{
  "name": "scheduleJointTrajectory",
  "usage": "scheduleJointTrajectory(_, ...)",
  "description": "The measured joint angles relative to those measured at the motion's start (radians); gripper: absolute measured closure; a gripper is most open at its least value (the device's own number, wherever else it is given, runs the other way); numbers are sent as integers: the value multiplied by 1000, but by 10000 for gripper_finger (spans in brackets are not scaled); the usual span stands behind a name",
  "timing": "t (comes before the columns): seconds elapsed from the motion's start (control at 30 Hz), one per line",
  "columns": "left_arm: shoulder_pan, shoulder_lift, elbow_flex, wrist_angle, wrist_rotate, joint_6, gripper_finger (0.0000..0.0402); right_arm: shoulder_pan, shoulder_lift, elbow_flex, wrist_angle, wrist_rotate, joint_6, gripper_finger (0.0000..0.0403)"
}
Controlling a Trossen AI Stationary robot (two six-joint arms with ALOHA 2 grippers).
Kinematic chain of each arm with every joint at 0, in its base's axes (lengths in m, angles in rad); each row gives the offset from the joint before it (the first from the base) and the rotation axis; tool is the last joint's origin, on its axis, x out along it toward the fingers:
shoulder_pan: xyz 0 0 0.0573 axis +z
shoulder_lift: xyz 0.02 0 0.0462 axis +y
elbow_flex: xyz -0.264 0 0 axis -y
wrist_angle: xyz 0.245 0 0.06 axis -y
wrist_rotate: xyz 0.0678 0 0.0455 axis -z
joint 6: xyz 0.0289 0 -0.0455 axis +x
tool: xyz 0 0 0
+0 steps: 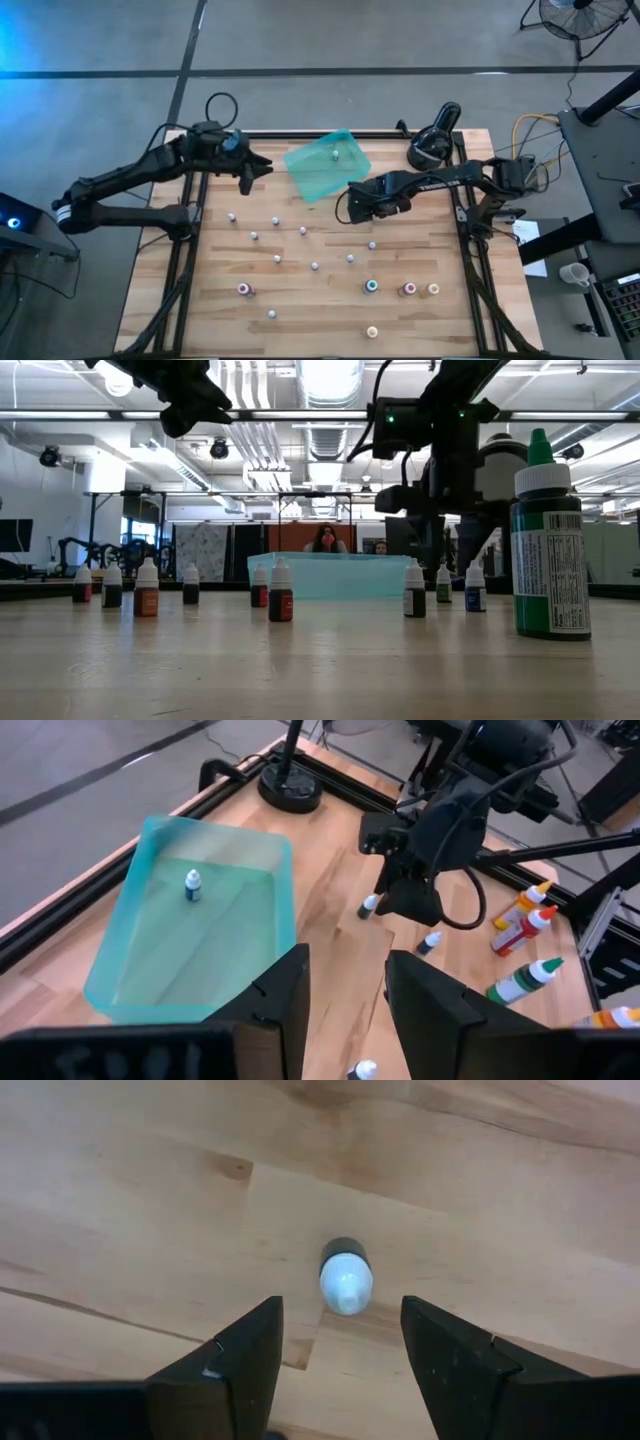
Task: Pick & Place food coloring
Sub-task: Put the blue small food coloring into the green bin
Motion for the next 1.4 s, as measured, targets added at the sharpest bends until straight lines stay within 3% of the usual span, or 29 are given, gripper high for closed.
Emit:
scheduleJointTrajectory(0.2,0,7,0,2,0,2,296,0,0,4,1,0,0,218)
scheduleJointTrajectory(0.6,0,15,0,2,1,22,296,-15,8,4,25,1,-59,292)
scheduleJointTrajectory(1.4,0,14,0,2,-1,22,296,-34,7,-14,33,-5,-121,338)
